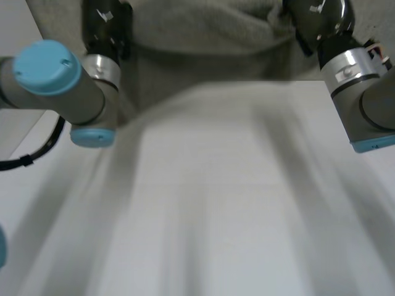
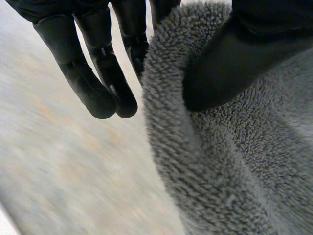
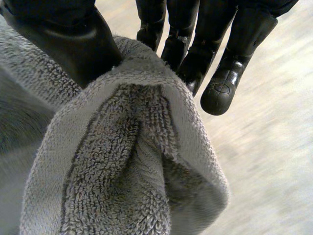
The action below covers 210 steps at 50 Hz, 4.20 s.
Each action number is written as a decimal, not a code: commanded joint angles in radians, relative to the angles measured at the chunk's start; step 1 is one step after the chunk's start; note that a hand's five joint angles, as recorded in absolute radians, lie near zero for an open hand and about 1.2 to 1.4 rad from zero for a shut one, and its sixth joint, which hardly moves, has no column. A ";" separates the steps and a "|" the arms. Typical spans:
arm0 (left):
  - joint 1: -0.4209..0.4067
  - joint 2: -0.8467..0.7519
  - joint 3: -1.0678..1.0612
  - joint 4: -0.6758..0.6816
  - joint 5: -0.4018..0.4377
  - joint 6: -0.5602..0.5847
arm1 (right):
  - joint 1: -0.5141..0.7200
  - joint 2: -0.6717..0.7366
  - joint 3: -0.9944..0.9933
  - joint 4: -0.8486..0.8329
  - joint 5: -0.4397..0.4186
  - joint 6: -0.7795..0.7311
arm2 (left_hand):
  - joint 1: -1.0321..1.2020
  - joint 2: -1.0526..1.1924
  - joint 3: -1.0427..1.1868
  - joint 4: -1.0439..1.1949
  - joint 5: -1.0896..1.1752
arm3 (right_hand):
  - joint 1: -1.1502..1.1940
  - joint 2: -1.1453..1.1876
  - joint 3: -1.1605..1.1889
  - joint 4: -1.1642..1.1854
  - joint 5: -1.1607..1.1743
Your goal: Fold the towel.
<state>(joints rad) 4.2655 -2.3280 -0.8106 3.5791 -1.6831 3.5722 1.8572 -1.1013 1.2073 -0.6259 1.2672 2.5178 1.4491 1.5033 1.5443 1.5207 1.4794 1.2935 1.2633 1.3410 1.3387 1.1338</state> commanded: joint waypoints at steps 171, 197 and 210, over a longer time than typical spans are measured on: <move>0.111 0.461 -0.970 0.095 0.085 0.163 | -0.134 -0.063 0.211 0.703 -0.049 0.121 | -0.053 -0.107 -0.148 -0.124 -0.258 | -0.974 -0.944 -1.021 -1.019 -0.989; 0.185 0.507 -0.984 0.056 0.085 0.103 | -0.179 -0.302 0.735 0.819 -0.270 -0.162 | -0.053 -0.107 -0.148 -0.124 -0.258 | -0.806 -0.776 -0.854 -0.851 -0.821; 0.171 0.512 -1.003 0.030 0.085 0.100 | -0.185 -0.296 0.804 0.789 -0.318 -0.168 | -0.053 -0.107 -0.148 -0.124 -0.258 | -0.959 -0.929 -1.006 -1.004 -0.974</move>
<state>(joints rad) 4.4456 -1.8153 -1.8027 3.6196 -1.5984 3.6708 1.6737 -1.3979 1.9751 0.1797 0.9540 2.3510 1.4576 1.5068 1.5482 1.5199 1.5119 0.4044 0.4092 0.3957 0.3857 0.1865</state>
